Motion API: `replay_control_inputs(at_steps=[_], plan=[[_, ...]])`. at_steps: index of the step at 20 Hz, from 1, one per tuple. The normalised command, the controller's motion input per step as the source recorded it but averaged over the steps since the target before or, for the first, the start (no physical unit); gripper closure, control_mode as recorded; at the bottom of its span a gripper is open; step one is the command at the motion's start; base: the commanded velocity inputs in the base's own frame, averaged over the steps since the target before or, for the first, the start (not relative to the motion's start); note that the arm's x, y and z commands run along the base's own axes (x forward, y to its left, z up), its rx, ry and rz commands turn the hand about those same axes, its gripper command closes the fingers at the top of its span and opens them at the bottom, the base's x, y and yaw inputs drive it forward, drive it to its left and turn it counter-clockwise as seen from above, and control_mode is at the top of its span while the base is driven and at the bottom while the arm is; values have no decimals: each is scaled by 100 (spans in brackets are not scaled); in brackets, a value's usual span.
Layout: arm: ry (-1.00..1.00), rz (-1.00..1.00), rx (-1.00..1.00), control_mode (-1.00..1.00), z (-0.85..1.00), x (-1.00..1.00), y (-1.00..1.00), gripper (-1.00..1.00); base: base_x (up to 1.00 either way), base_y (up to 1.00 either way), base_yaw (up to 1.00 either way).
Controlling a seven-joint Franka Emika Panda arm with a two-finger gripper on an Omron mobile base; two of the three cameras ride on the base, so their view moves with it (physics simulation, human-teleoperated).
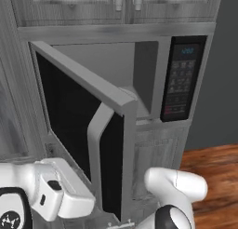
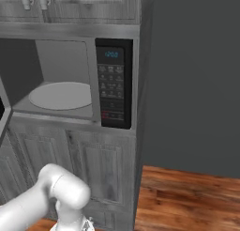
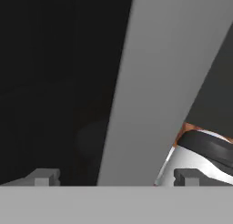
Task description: Place the sponge inside the microwave to prepare for sanitizing.
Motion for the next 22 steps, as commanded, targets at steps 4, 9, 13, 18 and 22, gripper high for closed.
replay_control_inputs(at_steps=[4, 9, 13, 18, 22], plan=[[0, 3, -5, -100, 8, -9, 18, -100, 0, 0, 0], [4, 6, 0, -100, 4, -44, 13, -100, 0, 0, 0], [2, 12, 5, -100, 23, -98, -13, -100, 0, 0, 0], [0, 20, 16, -100, 41, -100, -28, -100, 0, 0, 0], [2, 29, 21, -100, 61, -96, -50, -100, 0, 0, 0]])
